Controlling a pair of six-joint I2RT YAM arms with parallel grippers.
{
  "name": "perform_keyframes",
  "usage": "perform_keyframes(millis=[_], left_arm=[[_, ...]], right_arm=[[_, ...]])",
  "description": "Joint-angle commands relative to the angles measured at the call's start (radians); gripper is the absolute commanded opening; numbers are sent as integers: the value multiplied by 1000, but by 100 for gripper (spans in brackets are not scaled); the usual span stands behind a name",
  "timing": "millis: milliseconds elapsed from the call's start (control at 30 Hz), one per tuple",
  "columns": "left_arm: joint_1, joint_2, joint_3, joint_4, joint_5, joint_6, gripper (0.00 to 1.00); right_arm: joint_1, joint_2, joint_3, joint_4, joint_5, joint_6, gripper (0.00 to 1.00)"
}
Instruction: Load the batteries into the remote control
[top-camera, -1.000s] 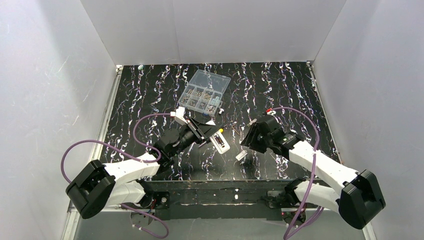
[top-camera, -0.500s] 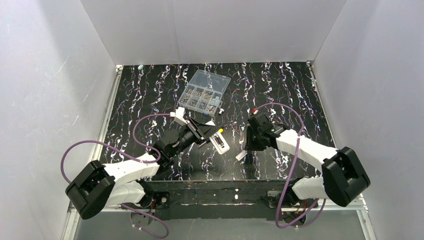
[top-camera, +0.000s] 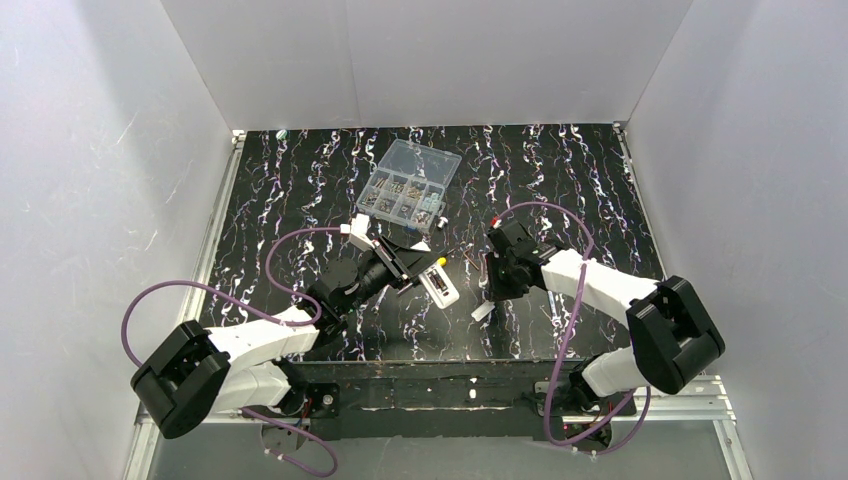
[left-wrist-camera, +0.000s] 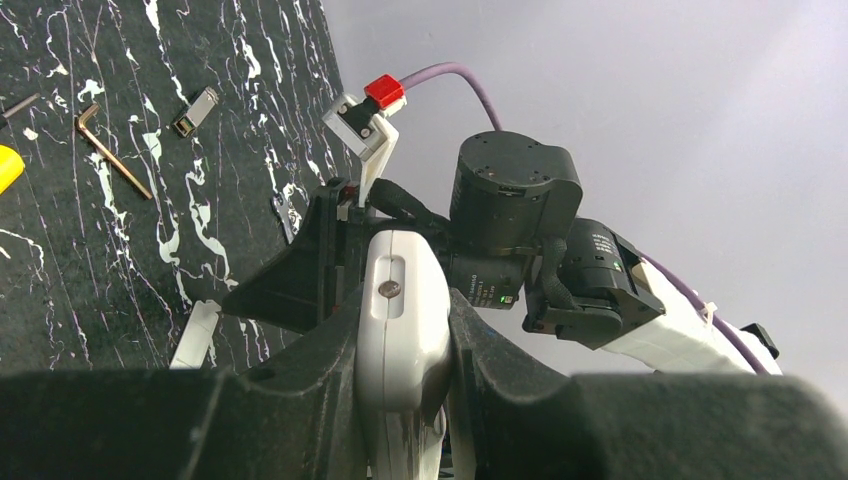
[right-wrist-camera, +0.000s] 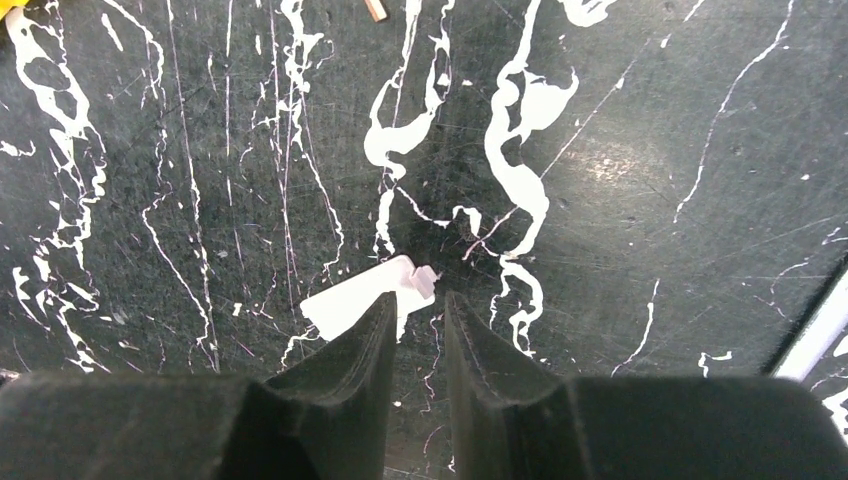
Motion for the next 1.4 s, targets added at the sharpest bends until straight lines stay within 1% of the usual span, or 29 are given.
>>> perform_keyframes(millis=[0, 67, 233, 333, 600, 667, 700, 767, 867, 967, 1133, 1367], left_arm=[[-4, -26, 9, 87, -9, 10, 0], [-4, -26, 9, 87, -9, 10, 0], [-4, -31, 5, 87, -9, 11, 0], [-4, -39, 0, 86, -13, 13, 0], [-4, -41, -4, 86, -15, 14, 0], [-4, -43, -4, 87, -15, 14, 0], [-4, -43, -6, 86, -16, 14, 0], [-4, -45, -6, 88, -16, 14, 0], [-4, -47, -7, 88, -16, 16, 0], [-5, -46, -8, 88, -18, 15, 0], [-4, -45, -6, 87, -19, 15, 0], [-4, -43, -6, 87, -18, 15, 0]], right_arm=[[-2, 12, 17, -1, -37, -21, 33], [-2, 22, 21, -2, -46, -22, 32], [-2, 55, 33, -10, -54, -22, 27], [-2, 67, 35, -12, -55, -19, 26], [-1, 69, 35, -6, -51, -21, 21], [-1, 68, 35, -7, -50, -23, 21], [-1, 67, 35, -8, -49, -24, 22], [-2, 65, 35, -9, -41, -26, 29], [-1, 59, 37, -9, -29, -27, 32], [-2, 55, 43, -9, -20, -37, 32], [-1, 65, 66, -17, -5, -55, 27], [-1, 88, 85, -14, -27, -61, 24]])
